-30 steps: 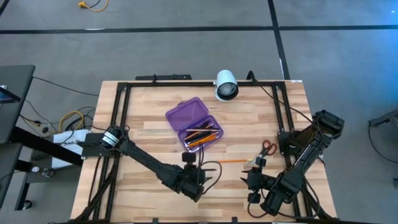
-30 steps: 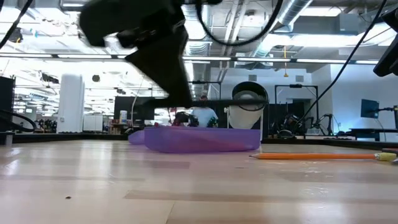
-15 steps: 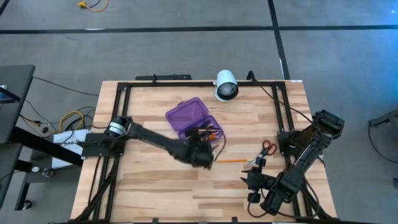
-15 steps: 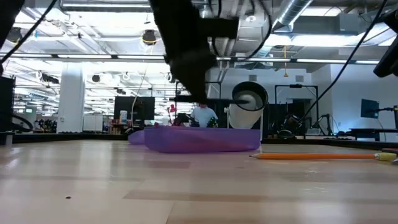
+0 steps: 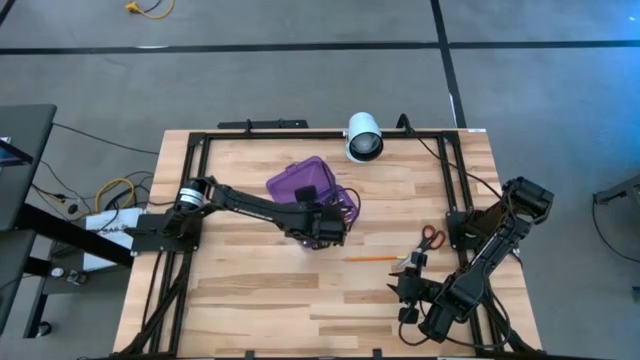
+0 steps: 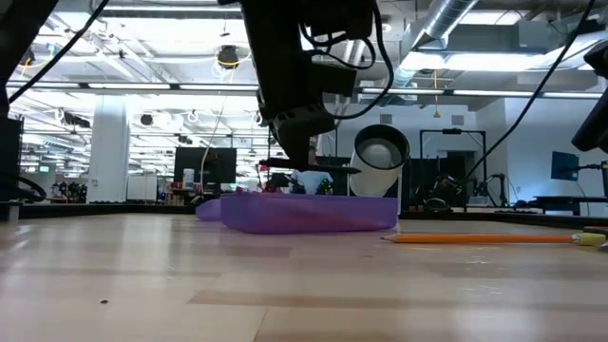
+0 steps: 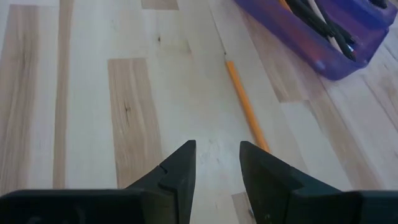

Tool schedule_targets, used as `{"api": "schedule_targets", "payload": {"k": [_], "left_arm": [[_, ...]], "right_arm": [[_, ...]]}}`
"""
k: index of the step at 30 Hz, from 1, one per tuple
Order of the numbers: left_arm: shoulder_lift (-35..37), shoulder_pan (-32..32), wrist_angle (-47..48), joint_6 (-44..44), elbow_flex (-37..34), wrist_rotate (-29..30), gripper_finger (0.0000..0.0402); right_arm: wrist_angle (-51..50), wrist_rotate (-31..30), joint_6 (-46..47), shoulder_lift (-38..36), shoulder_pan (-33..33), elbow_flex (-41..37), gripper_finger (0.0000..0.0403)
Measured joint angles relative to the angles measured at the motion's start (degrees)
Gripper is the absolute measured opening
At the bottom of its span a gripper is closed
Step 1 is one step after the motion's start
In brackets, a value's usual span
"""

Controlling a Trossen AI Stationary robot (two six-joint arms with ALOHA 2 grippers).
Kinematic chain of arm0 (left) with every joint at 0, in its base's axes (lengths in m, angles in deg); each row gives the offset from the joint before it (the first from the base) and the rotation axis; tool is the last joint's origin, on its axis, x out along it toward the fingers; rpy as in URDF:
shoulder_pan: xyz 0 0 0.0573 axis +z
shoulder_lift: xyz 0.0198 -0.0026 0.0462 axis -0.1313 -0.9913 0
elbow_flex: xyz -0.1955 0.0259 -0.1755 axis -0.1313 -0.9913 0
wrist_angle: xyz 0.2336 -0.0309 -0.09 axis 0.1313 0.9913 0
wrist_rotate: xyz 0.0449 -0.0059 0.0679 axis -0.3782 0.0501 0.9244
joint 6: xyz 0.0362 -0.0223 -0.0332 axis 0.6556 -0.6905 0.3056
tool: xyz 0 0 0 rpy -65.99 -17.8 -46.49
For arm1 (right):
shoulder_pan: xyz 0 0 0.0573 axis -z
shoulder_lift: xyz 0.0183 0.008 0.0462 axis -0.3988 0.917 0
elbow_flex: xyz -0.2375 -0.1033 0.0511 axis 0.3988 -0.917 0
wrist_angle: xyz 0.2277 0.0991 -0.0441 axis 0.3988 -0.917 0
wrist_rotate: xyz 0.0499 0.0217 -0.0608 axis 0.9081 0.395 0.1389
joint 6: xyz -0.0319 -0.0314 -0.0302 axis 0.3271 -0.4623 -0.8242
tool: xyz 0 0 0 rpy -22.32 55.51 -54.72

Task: Pick & place school supplies into a supply box
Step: Put the black pen into the purple supply box, then put the orange pencil into the purple supply box

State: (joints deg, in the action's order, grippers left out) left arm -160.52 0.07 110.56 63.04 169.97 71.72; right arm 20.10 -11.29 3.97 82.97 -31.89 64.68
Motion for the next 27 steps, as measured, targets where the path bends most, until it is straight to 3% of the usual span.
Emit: {"api": "schedule_targets", "payload": {"k": [9,20,27], "left_arm": [[-0.24,0.77,0.22,0.59,0.0,-0.21,0.0024],[-0.24,0.62,0.23,1.37,0.0,1.58,0.0173],[-0.24,-1.79,1.59,1.11,0.0,1.81,0.0204]], "right_arm": [[0.25,-0.03,-0.36,0.0,0.0,0.0,0.0118],[0.44,-0.13,-0.42,0.0,0.02,0.0,0.0118],[0.42,-0.28,-0.45,0.0,0.18,0.0,0.0118]]}}
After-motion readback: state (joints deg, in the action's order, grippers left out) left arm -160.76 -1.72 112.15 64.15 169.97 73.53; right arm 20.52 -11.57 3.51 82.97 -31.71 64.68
